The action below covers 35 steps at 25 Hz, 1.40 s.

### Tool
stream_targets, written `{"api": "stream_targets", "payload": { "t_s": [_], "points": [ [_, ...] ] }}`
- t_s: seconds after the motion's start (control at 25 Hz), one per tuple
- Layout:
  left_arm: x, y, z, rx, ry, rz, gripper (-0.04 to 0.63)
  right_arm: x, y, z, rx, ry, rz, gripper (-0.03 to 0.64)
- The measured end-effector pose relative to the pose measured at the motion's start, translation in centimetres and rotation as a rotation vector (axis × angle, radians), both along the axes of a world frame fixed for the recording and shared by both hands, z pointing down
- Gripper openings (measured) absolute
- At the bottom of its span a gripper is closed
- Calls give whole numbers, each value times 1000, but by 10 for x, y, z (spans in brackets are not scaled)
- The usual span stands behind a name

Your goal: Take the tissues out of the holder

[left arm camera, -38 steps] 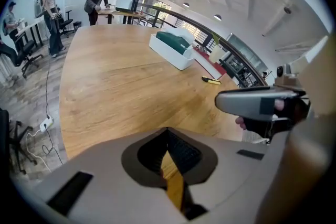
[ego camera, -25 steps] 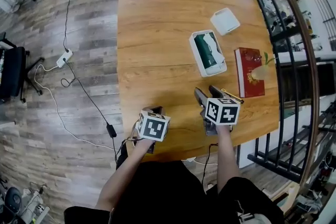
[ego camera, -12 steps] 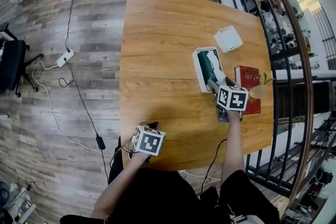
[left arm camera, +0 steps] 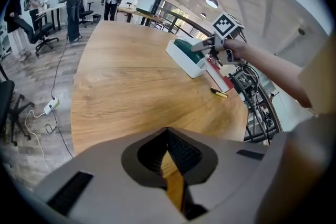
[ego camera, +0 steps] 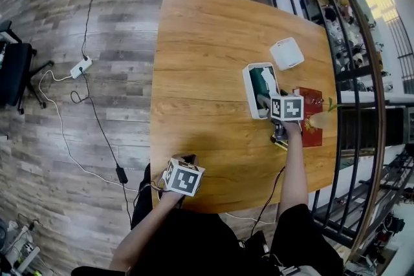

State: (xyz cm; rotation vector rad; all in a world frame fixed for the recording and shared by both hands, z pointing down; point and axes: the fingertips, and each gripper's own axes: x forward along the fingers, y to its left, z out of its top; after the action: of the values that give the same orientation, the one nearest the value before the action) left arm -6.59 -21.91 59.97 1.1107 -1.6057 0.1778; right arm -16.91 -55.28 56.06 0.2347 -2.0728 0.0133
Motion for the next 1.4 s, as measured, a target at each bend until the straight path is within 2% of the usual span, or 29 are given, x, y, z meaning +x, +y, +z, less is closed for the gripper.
{"api": "stream_targets", "payload": {
  "t_s": [0.72,0.96,1.4],
  "points": [
    [-14,12,12,-13,37,-25,-2,-9,-17,35,-7,118,28,391],
    [-17,17,11,-8,46,-27,-2,-7,-12,39,26,169,-5,365],
    [-19,9,11,-8,53,-25,-2,-7,-8,36,53,157,-23,293]
  ]
}}
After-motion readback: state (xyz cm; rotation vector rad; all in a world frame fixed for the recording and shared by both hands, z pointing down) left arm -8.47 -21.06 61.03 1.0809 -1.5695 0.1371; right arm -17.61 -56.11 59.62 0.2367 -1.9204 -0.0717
